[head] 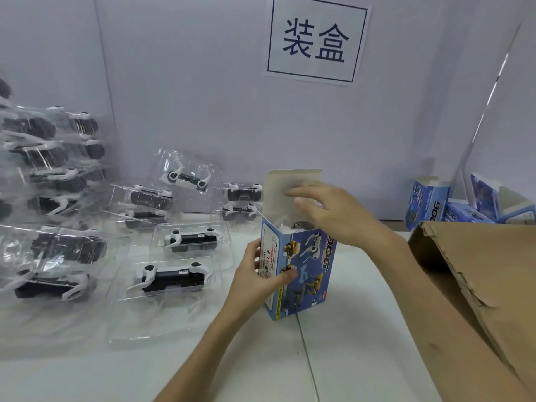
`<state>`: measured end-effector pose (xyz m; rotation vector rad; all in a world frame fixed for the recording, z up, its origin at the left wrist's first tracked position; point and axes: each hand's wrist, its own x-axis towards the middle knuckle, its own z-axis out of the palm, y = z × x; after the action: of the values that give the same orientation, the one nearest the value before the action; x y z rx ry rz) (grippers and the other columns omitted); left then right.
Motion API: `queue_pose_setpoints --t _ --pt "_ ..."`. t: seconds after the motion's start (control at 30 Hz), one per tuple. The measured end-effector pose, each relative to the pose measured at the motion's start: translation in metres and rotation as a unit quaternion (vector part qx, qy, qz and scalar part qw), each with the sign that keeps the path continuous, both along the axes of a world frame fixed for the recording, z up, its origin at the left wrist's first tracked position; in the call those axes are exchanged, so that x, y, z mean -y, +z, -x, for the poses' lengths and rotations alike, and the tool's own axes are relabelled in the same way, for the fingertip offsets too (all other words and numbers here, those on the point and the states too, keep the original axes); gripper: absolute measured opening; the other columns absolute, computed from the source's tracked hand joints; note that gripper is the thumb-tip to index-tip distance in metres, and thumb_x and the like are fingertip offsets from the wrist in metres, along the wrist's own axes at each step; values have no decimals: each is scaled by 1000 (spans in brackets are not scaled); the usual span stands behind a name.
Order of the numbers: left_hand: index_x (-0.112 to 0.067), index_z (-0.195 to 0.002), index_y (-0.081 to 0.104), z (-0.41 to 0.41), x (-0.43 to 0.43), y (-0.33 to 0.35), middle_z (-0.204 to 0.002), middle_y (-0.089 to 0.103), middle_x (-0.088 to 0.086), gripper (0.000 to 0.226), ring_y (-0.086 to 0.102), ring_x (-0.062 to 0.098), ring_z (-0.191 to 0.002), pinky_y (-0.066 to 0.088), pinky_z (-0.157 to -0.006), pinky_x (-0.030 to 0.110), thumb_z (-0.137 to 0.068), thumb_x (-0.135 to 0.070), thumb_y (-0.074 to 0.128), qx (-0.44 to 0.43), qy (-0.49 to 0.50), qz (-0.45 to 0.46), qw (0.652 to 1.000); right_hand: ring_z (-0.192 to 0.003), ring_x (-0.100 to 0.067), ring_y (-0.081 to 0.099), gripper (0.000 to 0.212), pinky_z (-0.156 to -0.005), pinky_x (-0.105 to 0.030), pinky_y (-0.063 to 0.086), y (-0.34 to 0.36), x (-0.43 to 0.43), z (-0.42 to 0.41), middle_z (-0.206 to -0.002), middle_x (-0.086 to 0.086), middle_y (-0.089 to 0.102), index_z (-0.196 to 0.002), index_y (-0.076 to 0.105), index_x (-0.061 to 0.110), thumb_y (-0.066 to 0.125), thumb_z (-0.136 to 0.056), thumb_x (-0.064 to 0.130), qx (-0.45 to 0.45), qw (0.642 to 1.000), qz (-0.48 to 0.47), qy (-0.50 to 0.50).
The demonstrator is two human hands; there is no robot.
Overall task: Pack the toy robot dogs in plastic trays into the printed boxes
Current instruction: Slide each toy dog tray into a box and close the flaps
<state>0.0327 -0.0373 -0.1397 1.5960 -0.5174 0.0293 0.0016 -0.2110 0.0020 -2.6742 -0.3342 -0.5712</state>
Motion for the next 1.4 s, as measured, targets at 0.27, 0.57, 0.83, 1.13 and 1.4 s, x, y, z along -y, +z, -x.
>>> queue_pose_setpoints --t 0.27,0.57,0.83,1.13,1.4 --pt "-19 -155 29 11 2 5 -158 32 -16 89 31 4 -145 27 -115 17 -82 -47 72 313 174 -51 932 -142 -6 33 42 -117 -35 31 -43 -1 14 -153 27 38 -144 41 53 26 -105 55 -34 999 15 15" --pt "-18 -128 65 -4 7 41 -129 62 -8 46 54 12 -125 43 -103 32 -90 -43 60 416 162 -133 885 -86 -4 58 30 -76 -28 47 -39 0 12 -90 20 66 -106 69 33 39 -104 38 -23 998 -52 17" --pt "-22 -105 74 -11 -2 51 -109 65 -16 32 48 9 -108 31 -93 6 -90 -44 58 407 124 -163 890 -117 -9 47 47 -97 -25 39 -41 12 -2 -131 5 54 -128 61 25 74 -83 19 186 954 -150 -183" --pt "-21 -102 75 -11 -6 57 -106 59 -25 37 47 3 -108 35 -88 10 -89 -50 56 393 100 -183 895 -89 -6 68 22 -67 -21 55 -57 4 -2 -109 8 68 -103 70 27 55 -97 12 89 909 -391 -114" --pt "-24 -114 76 -13 -34 73 -117 66 -23 23 55 -3 -121 41 -103 22 -92 -26 71 366 22 -214 905 -108 20 48 59 -75 -2 42 -61 18 27 -117 32 51 -110 70 25 41 -89 72 70 957 -281 -31"
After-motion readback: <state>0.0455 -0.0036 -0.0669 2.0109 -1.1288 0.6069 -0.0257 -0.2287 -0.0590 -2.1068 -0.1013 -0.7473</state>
